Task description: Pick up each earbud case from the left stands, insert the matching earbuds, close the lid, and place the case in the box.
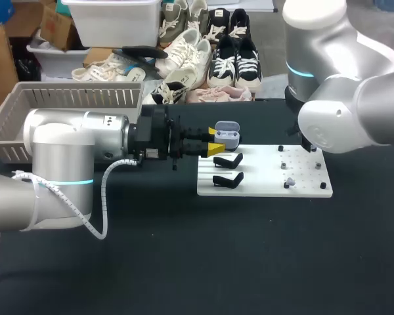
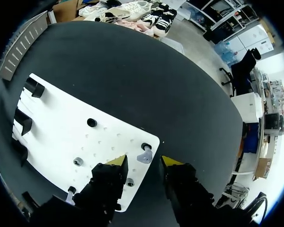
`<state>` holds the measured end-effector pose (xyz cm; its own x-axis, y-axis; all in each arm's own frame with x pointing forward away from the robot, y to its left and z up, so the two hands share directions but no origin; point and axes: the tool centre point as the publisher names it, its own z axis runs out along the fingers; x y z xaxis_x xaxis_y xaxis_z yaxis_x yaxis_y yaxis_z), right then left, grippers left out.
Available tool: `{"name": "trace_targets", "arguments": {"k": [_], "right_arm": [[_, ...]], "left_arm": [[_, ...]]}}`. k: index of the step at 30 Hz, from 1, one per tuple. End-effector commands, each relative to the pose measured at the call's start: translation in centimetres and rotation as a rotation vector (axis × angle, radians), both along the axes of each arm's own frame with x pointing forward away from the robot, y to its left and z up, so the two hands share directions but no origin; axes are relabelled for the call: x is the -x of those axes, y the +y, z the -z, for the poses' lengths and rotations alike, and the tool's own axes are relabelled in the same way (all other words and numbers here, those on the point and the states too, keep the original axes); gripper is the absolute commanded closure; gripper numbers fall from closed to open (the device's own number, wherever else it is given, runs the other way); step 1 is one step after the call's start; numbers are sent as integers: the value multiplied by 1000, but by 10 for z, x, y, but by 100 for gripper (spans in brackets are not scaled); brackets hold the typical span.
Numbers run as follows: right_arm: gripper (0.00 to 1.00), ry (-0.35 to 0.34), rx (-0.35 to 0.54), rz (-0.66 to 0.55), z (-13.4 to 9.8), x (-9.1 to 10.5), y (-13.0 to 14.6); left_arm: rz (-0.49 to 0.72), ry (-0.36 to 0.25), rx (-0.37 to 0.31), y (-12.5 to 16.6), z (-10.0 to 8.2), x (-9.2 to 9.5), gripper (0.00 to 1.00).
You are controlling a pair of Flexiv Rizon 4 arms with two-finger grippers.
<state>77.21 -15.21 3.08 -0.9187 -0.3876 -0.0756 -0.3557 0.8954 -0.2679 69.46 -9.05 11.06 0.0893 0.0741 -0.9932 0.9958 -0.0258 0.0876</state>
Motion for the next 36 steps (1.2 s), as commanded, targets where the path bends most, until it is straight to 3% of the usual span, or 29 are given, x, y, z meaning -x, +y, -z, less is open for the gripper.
{"name": "trace_targets", "arguments": {"k": [1, 18, 29, 33, 36], "right_arm": [[61, -9, 4, 5, 3, 0, 1], [68, -16, 9, 9, 8, -6, -3], [66, -12, 5, 11, 9, -7, -3], [79, -7, 7, 12, 9, -7, -2], [76, -5, 8, 12, 10, -8, -2]], "left_arm": [[1, -1, 2, 0, 1, -1, 100], [1, -1, 2, 0, 1, -1, 100], [1, -1, 2, 0, 1, -1, 100], [1, -1, 2, 0, 1, -1, 100], [1, -1, 2, 0, 1, -1, 100]]}}
